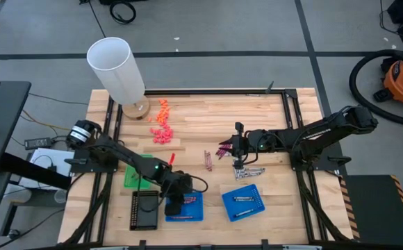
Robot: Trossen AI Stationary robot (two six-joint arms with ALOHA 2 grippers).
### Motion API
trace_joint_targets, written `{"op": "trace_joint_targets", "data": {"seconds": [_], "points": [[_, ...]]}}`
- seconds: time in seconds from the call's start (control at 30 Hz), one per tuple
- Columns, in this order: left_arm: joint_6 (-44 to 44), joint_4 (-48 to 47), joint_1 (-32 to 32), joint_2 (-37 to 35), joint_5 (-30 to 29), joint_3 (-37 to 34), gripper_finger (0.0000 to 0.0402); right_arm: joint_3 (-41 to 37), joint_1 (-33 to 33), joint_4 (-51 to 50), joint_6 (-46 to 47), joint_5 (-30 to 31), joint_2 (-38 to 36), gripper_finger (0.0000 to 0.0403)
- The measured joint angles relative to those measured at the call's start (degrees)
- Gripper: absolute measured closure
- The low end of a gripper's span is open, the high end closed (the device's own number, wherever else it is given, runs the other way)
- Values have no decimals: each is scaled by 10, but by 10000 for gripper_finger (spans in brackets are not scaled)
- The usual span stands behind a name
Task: Sort crayons
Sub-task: Put the pink crayon into the left blue basket, then put the white crayon into the black basket
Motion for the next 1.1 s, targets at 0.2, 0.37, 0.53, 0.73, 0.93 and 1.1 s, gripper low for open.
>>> {"op": "trace_joint_targets", "data": {"seconds": [0.2,0.37,0.53,0.73,0.93,1.1], "points": [[9,9,0,-2,0,6,290,0,0,-4,1,0,0,320],[58,-12,3,-6,1,30,270,0,0,-2,1,0,0,320],[103,-56,11,-7,-2,68,269,0,0,-4,2,0,0,320],[185,-86,13,-8,-115,92,269,0,0,-5,2,0,0,320],[268,-71,20,-8,-238,74,269,0,0,-20,13,1,0,320],[299,2,59,-8,-253,40,269,0,-1,-56,48,4,0,320]]}}
